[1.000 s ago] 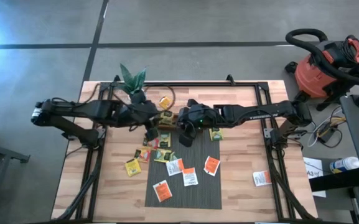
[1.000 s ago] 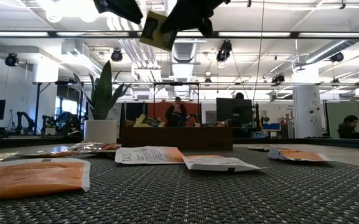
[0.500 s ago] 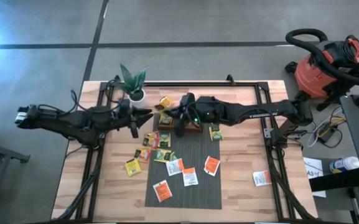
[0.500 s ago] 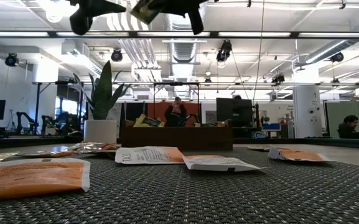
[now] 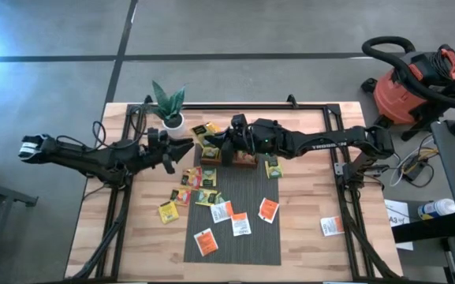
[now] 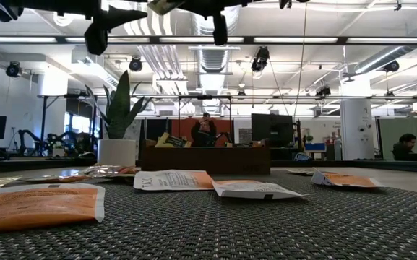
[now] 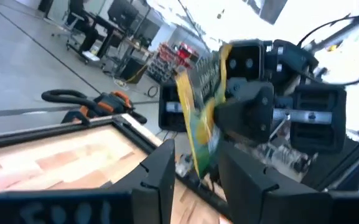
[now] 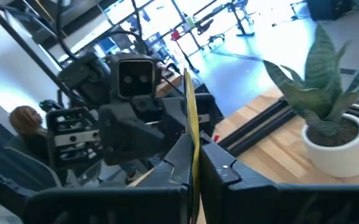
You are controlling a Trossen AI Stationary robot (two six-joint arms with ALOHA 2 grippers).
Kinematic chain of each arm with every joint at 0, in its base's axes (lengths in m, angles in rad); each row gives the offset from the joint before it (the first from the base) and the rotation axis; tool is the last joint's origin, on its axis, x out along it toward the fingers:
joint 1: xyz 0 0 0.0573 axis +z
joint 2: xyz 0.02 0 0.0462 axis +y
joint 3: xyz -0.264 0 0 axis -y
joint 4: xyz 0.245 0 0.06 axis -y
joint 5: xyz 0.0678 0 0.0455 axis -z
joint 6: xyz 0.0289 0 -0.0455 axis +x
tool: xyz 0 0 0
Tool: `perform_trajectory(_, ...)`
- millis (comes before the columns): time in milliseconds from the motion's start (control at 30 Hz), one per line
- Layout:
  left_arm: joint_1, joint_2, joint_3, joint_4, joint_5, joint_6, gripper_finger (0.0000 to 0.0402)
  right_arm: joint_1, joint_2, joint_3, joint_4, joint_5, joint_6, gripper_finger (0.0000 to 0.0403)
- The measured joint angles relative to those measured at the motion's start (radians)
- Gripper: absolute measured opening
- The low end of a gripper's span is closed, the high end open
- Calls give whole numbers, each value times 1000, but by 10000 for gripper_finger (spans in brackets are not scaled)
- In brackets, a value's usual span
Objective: Pick & Place Tea
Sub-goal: Put the yellow tea bag into the left compartment of the wooden organizer
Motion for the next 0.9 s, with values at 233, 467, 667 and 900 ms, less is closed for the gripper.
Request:
perform_trajectory(233,14,19,2,29,-20,26,115,0,0,1,50,-23,33,8)
perform_trajectory(467,34,56,2,135,4,43,115,1,0,1,40,-45,44,8)
perform_trajectory(667,34,88,2,188,98,44,115,1,0,1,39,-70,42,8)
perform_trajectory(900,35,106,2,231,109,44,108,8,0,1,7,-78,37,8)
